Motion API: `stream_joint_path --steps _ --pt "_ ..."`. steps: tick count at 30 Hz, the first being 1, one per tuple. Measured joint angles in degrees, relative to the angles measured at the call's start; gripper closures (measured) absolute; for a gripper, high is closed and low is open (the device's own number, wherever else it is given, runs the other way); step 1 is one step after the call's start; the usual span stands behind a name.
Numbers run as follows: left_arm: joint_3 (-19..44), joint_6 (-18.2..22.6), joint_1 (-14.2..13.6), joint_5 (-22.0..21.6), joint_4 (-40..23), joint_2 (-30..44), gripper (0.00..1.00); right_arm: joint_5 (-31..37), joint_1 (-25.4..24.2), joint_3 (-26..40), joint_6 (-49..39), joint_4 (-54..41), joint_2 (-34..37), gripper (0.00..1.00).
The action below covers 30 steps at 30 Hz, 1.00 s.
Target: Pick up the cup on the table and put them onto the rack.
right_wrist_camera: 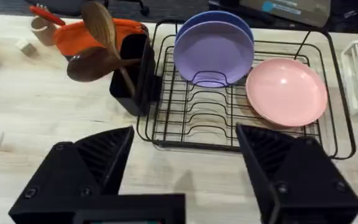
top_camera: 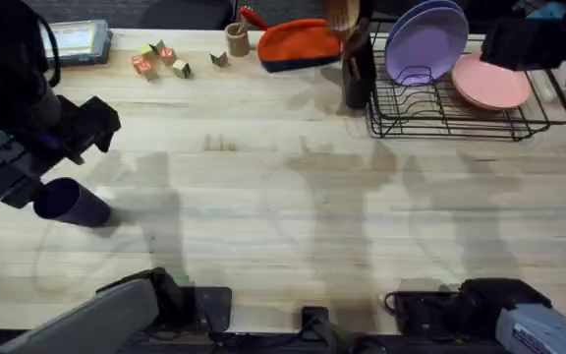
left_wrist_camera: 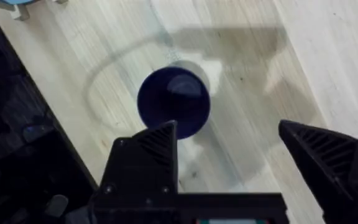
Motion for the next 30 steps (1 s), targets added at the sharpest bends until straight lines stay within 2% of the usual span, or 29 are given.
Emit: stream_joint_path --steps 14,23,26,30 --pt "-5.41 0.02 0.0 -1.37 7.12 0.26 0.008 0.0 0.0 0.0 0.0 -0.01 0.0 0.007" --pt "-5.65 0.02 0.0 -2.49 8.57 7.21 0.002 0.0 0.0 0.0 0.0 -0.02 0.0 0.007" --pt "-5.69 0.02 0.0 -2.51 8.57 7.98 0.057 -0.01 0.0 0.0 0.0 -0.02 0.0 0.007" --pt "-5.69 0.02 0.0 -2.51 8.57 7.98 0.202 0.0 0.0 0.0 0.0 -0.01 0.0 0.007"
